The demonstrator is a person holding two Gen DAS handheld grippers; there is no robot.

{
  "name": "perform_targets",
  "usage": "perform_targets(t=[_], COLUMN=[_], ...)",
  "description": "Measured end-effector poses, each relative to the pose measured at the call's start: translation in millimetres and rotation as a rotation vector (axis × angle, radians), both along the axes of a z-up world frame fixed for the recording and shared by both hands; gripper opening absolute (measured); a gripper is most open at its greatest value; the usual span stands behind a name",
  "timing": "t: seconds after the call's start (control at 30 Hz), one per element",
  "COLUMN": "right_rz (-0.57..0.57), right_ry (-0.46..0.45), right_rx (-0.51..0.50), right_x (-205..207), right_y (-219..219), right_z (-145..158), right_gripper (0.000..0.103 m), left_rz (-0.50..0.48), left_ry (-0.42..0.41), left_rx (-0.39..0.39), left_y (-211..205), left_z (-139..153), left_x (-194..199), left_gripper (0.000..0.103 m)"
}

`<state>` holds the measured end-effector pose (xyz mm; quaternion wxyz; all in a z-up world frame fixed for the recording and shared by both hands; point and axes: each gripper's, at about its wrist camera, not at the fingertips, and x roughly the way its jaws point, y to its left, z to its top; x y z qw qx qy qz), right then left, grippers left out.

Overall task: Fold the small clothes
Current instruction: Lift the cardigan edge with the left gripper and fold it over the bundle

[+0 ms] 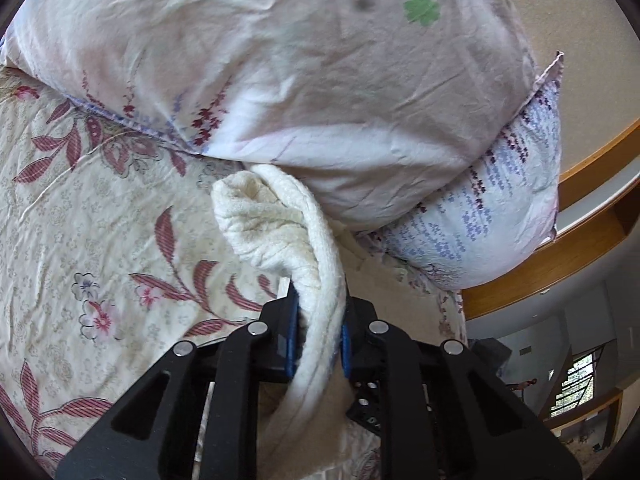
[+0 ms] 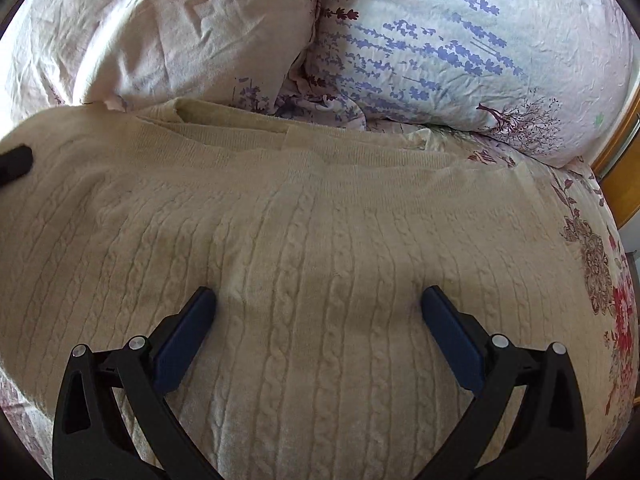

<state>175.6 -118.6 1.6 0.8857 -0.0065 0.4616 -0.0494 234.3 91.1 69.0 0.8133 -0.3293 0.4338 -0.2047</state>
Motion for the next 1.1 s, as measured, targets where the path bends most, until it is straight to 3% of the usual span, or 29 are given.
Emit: perform_targets(t=[0.2,0.3,0.43,0.53,0.67,0.87,1.1], right_rz=[0.031,0.084,0.126,0.104,0.01,-0.182,-0.313], right_ry=[-0.01,0.02,-0.015,-0.066,-0.099,-0.105,-0.123], right_rx=[-0.019,0.024,0.117,0.125,0.144,0.279,0.306], right_x=[-1.9,1.3,-10.8,-28.7,-55.8,-91.5,-117.4], right_y=[4.1,-4.1,-41.7,-79.7,-130.2,-197.5,-250.8], right_z=[1.5,6.4,23.2,32.1,34.3,29.0,25.4], right_gripper=[0.102,0.102,0.102,0.102,0.102,0.102,0.102], left_rz=[-0.078,-0.123,-0.164,-0.183,-0.201,-0.297,-0.412], left_ry=[-0.045,-0.053,-0.05,-0.037,-0.006,0.016,0.081], left_rx=[-0.141,-0.168,-0.213,-0.222,-0.254,-0.265,-0.238], left_y=[-38.1,-61.6,-87.9,-106.6,-131.1,-186.7,-264.6], left_z=[28.9,38.9,42.5,42.4,37.5,31.7,8.1], left_x=[3.8,5.9,11.2,16.5,24.1,29.4,32.1], left_gripper=[0.015,0.015,0.014,0.014,0.014,0.014,0.013])
